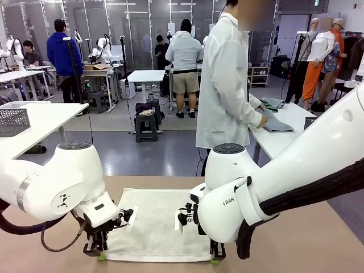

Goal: Fold the towels and place them in the basket.
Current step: When a person lays out a Towel with hook on the table, fold it in half twice.

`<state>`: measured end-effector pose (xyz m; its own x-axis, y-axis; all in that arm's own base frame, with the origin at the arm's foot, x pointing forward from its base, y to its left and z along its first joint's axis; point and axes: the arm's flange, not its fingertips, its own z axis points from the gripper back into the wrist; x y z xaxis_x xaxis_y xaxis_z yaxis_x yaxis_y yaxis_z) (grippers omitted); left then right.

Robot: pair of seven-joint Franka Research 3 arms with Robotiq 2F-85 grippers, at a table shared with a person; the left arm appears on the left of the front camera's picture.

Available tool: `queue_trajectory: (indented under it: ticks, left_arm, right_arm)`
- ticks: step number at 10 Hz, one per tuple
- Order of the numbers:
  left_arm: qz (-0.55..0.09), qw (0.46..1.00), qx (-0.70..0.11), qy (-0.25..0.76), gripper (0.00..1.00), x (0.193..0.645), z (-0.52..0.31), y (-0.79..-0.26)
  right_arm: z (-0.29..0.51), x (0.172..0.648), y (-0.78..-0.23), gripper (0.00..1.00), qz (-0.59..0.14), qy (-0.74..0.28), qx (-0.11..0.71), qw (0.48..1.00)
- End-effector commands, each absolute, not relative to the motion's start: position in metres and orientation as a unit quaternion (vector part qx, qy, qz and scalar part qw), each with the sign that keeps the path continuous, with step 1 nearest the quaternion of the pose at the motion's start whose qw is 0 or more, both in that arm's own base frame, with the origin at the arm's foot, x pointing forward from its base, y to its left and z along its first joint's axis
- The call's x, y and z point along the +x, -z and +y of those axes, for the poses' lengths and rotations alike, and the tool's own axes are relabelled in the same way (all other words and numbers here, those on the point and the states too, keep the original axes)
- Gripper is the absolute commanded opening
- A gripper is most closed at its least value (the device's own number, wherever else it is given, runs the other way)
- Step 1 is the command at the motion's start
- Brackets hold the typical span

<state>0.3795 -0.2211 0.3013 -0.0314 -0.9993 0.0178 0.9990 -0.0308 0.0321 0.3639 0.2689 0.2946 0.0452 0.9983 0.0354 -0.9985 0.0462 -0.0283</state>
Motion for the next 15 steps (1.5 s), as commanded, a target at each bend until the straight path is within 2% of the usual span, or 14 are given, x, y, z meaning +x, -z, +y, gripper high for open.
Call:
queue_trajectory:
  ticks: [1, 2, 7, 9, 12, 15]
  left_arm:
    - [-0.012, 0.696, 0.017, 0.718, 0.09, 0.384, -0.224, -0.297]
    - [-0.012, 0.695, 0.017, 0.719, 0.00, 0.384, -0.225, -0.299]
    - [-0.014, 0.689, 0.026, 0.725, 0.00, 0.382, -0.223, -0.307]
    - [-0.032, 0.696, -0.004, 0.717, 0.00, 0.383, -0.216, -0.327]
    - [-0.058, 0.704, 0.013, 0.708, 0.00, 0.379, -0.209, -0.364]
    - [-0.064, 0.704, 0.023, 0.707, 0.00, 0.384, -0.212, -0.364]
  right_arm:
    - [0.267, 0.366, -0.292, 0.06, -0.020, -0.695, 0.017, 0.719]
    - [0.267, 0.365, -0.293, 0.00, -0.020, -0.695, 0.017, 0.719]
    - [0.268, 0.363, -0.300, 0.00, -0.022, -0.700, 0.010, 0.714]
    - [0.260, 0.363, -0.324, 0.00, -0.034, -0.702, 0.018, 0.712]
    - [0.256, 0.359, -0.361, 0.00, -0.071, -0.695, 0.003, 0.716]
    - [0.260, 0.358, -0.370, 0.00, -0.076, -0.691, -0.013, 0.719]
